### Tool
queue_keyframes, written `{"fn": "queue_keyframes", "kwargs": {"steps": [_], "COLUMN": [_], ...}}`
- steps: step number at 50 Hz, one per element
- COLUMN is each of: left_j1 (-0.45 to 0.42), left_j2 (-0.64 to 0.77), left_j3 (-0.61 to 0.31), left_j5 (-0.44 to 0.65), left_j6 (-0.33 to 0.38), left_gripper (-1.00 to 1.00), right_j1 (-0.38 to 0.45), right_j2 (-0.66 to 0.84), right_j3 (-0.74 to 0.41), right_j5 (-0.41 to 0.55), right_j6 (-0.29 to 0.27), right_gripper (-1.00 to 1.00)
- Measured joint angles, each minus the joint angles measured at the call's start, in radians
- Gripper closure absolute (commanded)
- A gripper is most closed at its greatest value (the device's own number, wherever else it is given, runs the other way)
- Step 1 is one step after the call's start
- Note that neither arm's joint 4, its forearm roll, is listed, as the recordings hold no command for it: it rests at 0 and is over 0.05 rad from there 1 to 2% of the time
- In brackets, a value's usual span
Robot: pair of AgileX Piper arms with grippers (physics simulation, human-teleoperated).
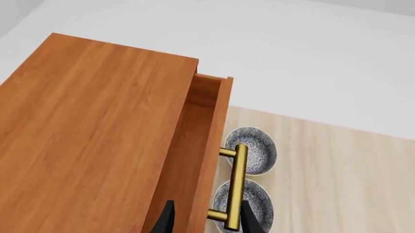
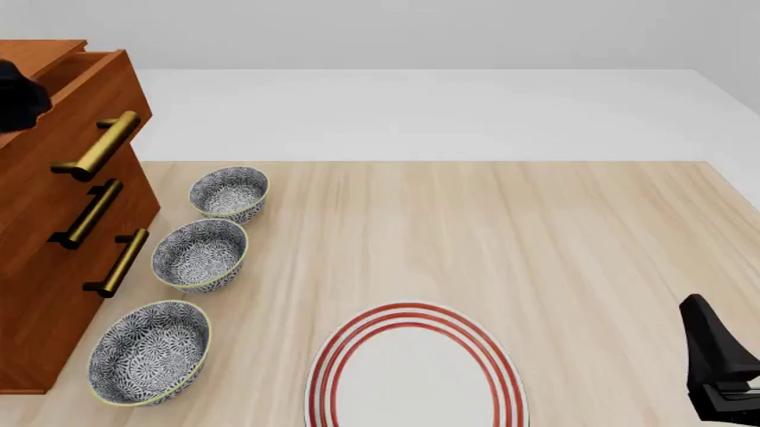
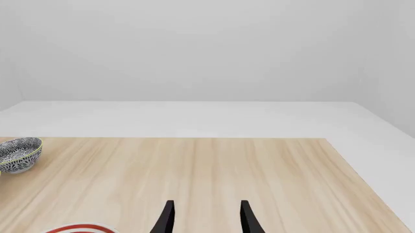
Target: Open the top drawer of the cabinet.
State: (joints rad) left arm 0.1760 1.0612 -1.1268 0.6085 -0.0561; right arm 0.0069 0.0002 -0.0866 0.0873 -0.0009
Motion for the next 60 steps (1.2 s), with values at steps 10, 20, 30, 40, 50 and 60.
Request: {"fn": "queue_keyframes", "kwargs": {"steps": [10, 20, 30, 40, 50, 60], "left_j1": [-0.001, -0.001, -0.003, -0.003, -0.009, -0.010], "left_j2": [0.010, 0.018, 0.032, 0.047, 0.057, 0.064], "left_j3": [0.007, 0.015, 0.022, 0.029, 0.038, 0.042], "left_j5": [-0.010, -0.019, -0.033, -0.047, -0.060, -0.067], "left_j6": [0.005, 0.008, 0.009, 0.011, 0.010, 0.012], "left_gripper": [-1.00, -1.00, -1.00, -1.00, -1.00, -1.00], "right_j1": [0.000, 0.000, 0.000, 0.000, 0.000, 0.000], "right_j2": [0.000, 0.000, 0.000, 0.000, 0.000, 0.000], "right_j3": [0.000, 0.000, 0.000, 0.000, 0.000, 0.000], "right_j5": [0.000, 0.000, 0.000, 0.000, 0.000, 0.000], "right_j6": [0.000, 0.000, 0.000, 0.000, 0.000, 0.000], "right_gripper": [-1.00, -1.00, -1.00, -1.00, -1.00, -1.00]}}
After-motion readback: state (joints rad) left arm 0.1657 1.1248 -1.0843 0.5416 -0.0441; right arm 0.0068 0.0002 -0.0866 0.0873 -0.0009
